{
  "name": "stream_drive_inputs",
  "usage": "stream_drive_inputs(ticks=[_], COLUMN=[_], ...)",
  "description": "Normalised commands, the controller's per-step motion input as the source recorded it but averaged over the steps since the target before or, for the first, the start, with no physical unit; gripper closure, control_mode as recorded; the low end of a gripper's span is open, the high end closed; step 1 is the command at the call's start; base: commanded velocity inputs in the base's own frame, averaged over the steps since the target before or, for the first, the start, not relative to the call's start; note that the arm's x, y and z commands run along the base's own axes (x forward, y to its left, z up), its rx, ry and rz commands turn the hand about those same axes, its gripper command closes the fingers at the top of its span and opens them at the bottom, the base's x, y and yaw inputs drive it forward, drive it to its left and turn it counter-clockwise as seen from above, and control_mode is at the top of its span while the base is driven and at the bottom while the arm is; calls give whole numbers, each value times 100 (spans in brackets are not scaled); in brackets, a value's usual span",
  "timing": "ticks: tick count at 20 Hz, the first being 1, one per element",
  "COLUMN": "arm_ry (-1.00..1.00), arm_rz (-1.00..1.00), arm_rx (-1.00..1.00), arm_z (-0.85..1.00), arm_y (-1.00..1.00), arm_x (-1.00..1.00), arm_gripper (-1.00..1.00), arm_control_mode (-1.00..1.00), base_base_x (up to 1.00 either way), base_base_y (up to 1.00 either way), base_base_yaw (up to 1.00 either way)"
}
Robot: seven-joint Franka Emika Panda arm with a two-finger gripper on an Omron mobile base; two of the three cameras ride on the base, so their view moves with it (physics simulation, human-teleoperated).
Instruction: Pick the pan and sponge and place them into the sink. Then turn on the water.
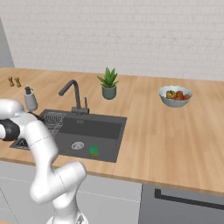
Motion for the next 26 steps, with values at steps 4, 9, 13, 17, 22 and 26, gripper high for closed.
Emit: stream_drive_inputs(ticks=[4, 9, 13, 17, 22, 26], arm_ry=[0, 0, 0, 0, 0, 0], arm_rz=[0, 0, 0, 0, 0, 0], arm_rx=[0, 0, 0, 0, 0, 0], arm_z=[-29, -26, -20, -18, -31, -27], arm_y=[15, 18, 13, 4, 0, 0], arm_x=[3, 1, 0, 0, 0, 0], arm_gripper=[-100, -100, -100, 100, 100, 100], arm_control_mode=[-100, -100, -100, -100, -100, -100], base_base_x=[0, 0, 0, 0, 0, 0], base_base_y=[0, 0, 0, 0, 0, 0], base_base_yaw=[0, 0, 0, 0, 0, 0])
